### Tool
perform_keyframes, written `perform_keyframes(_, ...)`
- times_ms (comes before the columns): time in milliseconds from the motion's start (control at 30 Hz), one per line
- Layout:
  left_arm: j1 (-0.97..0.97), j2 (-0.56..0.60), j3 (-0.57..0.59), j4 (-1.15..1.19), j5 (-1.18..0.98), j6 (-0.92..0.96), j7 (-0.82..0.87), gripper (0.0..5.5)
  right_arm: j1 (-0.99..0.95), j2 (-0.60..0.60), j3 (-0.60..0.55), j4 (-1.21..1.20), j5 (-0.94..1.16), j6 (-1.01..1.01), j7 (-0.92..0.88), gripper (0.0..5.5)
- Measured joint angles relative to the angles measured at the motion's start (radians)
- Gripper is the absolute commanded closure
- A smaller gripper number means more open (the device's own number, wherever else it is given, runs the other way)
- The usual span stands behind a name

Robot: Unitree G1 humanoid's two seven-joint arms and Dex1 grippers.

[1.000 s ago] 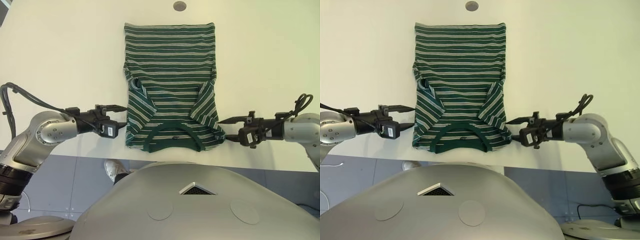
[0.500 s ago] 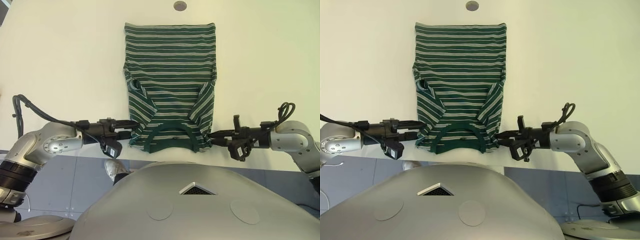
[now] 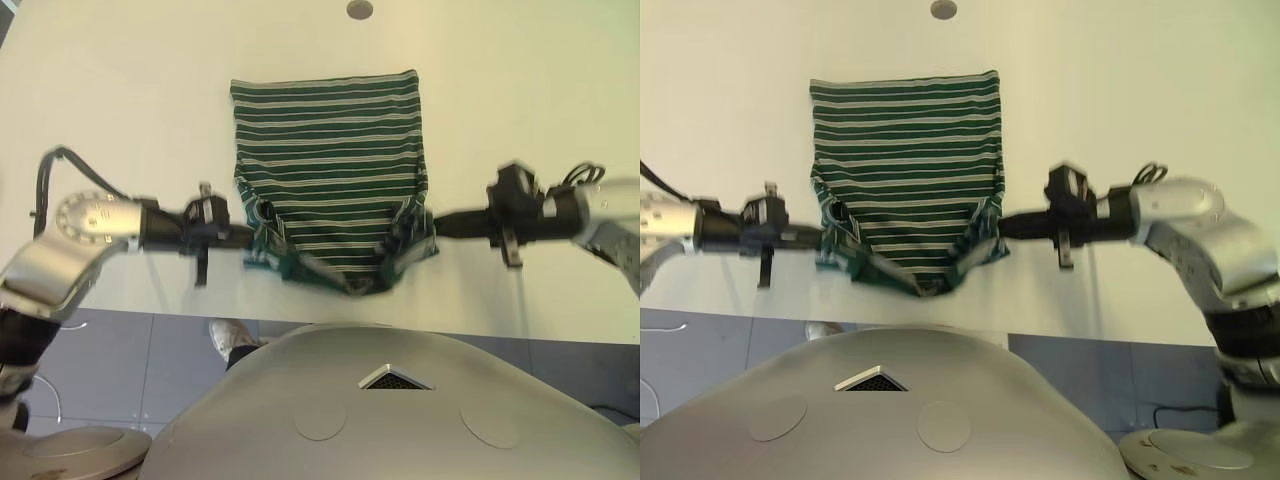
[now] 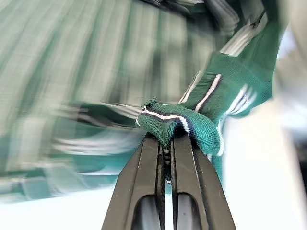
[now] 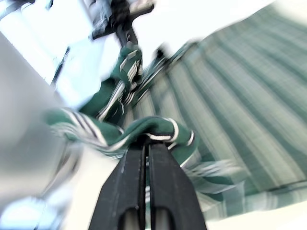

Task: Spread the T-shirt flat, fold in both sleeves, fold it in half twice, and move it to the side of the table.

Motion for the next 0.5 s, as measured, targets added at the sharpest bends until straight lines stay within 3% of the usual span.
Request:
perform_keyframes(100,-0.302,-0.177,0.011,0.285,0.058,0.111,0.085,5.47,-0.315,0.207,0.004,0.347,-0.05,0.082,-0.115,5.5)
perform_keyframes(233,-0.543,-0.364,-0.029,0.653,0.214,0.129,0.153,5.47,-0.502,0.392,0.089,0.8,-0.281,0.006,-0.168,5.5)
perform_keyframes(300,-0.591,-0.435,-0.045,0.788,0.286,0.101,0.191,4.91,-0.534,0.45,0.096,0.922,-0.346,-0.031,-0.185,4.94)
perform_keyframes(400,-0.605,-0.475,-0.031,0.887,0.351,0.056,0.247,4.41,-0.563,0.484,0.035,1.029,-0.406,-0.138,-0.26,4.92)
perform_keyframes(500,-0.585,-0.46,-0.006,0.88,0.432,0.019,0.335,4.41,-0.581,0.503,-0.092,1.046,-0.413,-0.306,-0.359,4.92)
